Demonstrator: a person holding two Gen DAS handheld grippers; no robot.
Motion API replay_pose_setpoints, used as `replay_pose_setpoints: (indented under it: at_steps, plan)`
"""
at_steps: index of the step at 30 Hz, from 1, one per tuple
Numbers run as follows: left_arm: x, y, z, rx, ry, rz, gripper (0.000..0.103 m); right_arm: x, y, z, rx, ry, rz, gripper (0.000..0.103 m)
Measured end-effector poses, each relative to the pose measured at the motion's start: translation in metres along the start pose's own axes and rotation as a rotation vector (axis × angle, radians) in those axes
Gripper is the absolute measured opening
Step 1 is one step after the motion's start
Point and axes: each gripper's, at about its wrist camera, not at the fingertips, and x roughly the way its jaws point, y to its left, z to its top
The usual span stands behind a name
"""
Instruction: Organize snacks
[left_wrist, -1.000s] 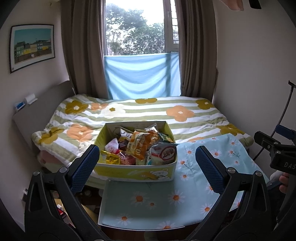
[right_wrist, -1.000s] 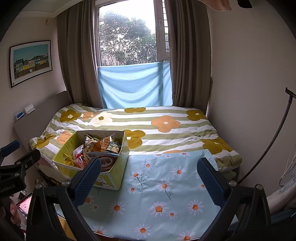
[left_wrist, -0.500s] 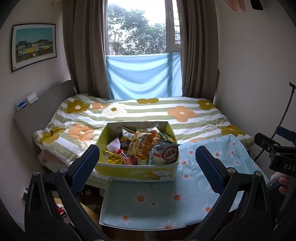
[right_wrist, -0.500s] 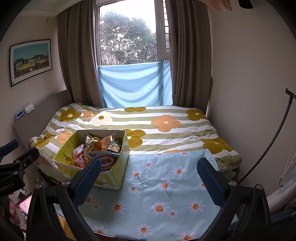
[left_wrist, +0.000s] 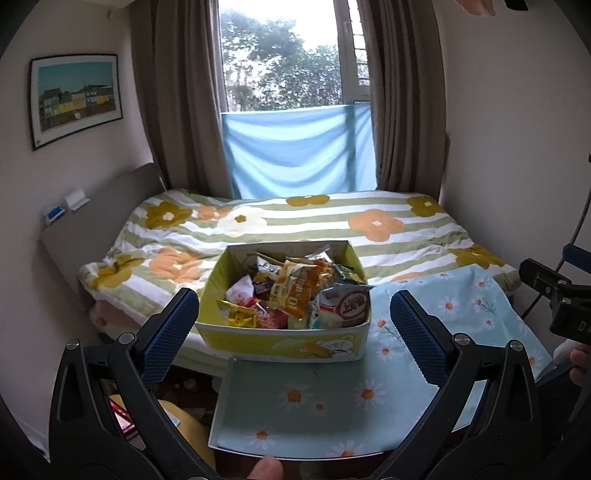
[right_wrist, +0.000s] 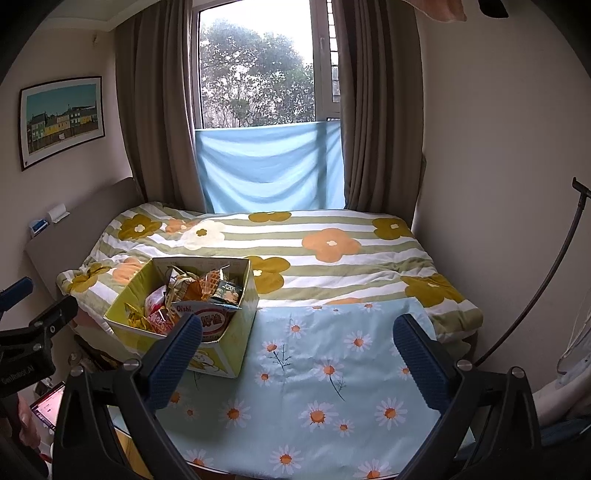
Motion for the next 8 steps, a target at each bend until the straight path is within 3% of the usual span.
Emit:
replay_pose_setpoints:
  at_steps: [8]
  plan:
    - [0.0039, 0.0031, -0.0024, -0.011, 0.0, -0.005, 0.103, 0.008, -0.0003, -0.0002, -0.001, 0.018, 0.005, 0.103]
